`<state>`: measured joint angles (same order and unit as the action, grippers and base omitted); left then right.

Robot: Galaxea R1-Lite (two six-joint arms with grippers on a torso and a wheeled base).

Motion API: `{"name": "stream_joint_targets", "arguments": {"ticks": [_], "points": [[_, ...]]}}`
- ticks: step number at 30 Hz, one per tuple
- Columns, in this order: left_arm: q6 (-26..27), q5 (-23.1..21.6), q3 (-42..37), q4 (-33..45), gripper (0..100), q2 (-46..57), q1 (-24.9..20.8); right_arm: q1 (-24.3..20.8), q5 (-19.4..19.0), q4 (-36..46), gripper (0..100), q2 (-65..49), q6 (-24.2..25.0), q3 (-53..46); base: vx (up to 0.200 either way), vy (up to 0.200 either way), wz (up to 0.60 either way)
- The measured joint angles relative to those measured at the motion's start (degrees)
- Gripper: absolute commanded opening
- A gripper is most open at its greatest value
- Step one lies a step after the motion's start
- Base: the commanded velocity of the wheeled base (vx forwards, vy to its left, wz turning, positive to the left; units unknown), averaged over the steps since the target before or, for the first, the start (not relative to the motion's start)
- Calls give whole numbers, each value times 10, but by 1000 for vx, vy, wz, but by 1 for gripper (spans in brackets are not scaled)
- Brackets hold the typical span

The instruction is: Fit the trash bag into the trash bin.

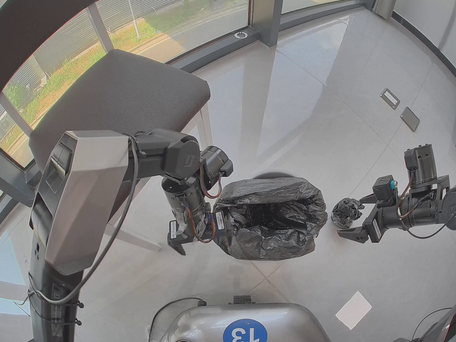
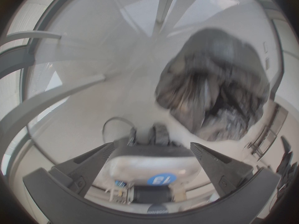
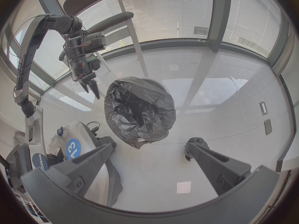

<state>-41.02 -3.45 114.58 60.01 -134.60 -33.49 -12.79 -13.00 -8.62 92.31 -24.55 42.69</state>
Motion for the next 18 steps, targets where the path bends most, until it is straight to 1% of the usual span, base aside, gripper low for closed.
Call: {"name": "stream_joint_targets", "arguments": {"ticks": [3,4,9,11,13,18], "points": [[8,-8,0,78,100,16,-12,1,0,1,100,-9,-3,-8,0,0,0],[12,-11,0,93,100,22,-14,1,0,2,100,-11,-4,-10,0,0,0],[47,-31,0,232,100,66,-31,3,0,5,100,-26,-8,-20,0,0,0],[52,-42,0,268,100,87,-39,3,0,8,100,-32,-11,-24,0,0,0],[48,-50,0,285,100,114,-47,2,0,12,100,-37,-14,-29,0,0,0],[34,-56,0,289,100,209,-80,1,0,25,100,-51,-19,-42,0,0,0]]}}
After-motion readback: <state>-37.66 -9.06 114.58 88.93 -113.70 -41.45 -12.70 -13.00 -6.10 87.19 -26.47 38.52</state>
